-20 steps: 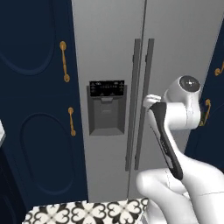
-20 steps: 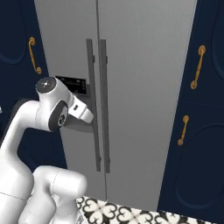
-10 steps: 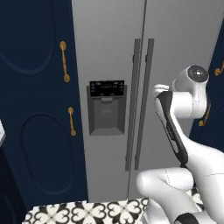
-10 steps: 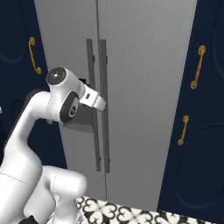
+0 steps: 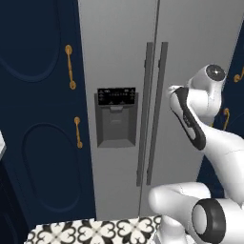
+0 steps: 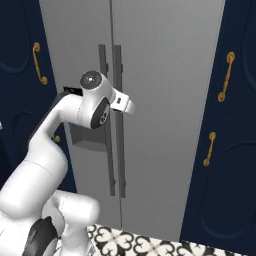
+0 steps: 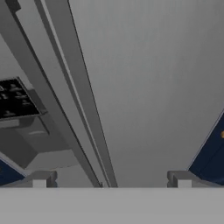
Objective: Grab a lemon wedge from the fridge and one ice cube from the ice bowl, and put them in the glass of lemonade.
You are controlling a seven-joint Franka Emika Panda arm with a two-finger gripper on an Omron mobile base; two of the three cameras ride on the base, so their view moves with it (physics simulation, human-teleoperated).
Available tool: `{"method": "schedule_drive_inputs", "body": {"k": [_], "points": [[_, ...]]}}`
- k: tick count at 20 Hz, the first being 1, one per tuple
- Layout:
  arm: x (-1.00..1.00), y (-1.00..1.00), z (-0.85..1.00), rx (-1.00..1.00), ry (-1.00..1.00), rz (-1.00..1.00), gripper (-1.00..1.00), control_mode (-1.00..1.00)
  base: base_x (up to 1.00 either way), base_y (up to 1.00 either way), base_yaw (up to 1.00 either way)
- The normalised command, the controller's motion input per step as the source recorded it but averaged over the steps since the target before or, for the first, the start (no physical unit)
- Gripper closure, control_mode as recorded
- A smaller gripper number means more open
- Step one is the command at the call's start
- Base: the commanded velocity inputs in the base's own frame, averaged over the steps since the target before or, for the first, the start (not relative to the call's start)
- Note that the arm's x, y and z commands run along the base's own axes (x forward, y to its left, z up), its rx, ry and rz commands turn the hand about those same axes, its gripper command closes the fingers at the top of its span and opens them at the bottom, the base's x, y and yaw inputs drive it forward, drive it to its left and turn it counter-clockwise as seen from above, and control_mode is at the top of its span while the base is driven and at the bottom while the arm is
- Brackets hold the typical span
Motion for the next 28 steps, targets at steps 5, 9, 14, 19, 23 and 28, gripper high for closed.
{"method": "schedule_drive_inputs", "body": {"k": [5,9,14,19,23,28], "points": [[0.69,0.23,-0.03,-0.08,0.01,-0.13,-1.0,-1.0,0.0,0.0,0.0],[0.05,0.0,-0.2,0.0,0.0,-0.01,-1.0,-1.0,0.0,0.0,0.0],[0.52,0.0,-0.11,0.0,0.0,0.02,-1.0,-1.0,0.0,0.0,0.0],[0.87,0.0,-0.17,0.0,0.0,0.04,-1.0,-1.0,0.0,0.0,0.0],[0.6,0.0,-0.33,0.02,0.0,0.05,-1.0,-1.0,0.0,0.0,0.0],[0.6,0.0,-0.24,0.0,0.0,0.01,-1.0,-1.0,0.0,0.0,0.0]]}}
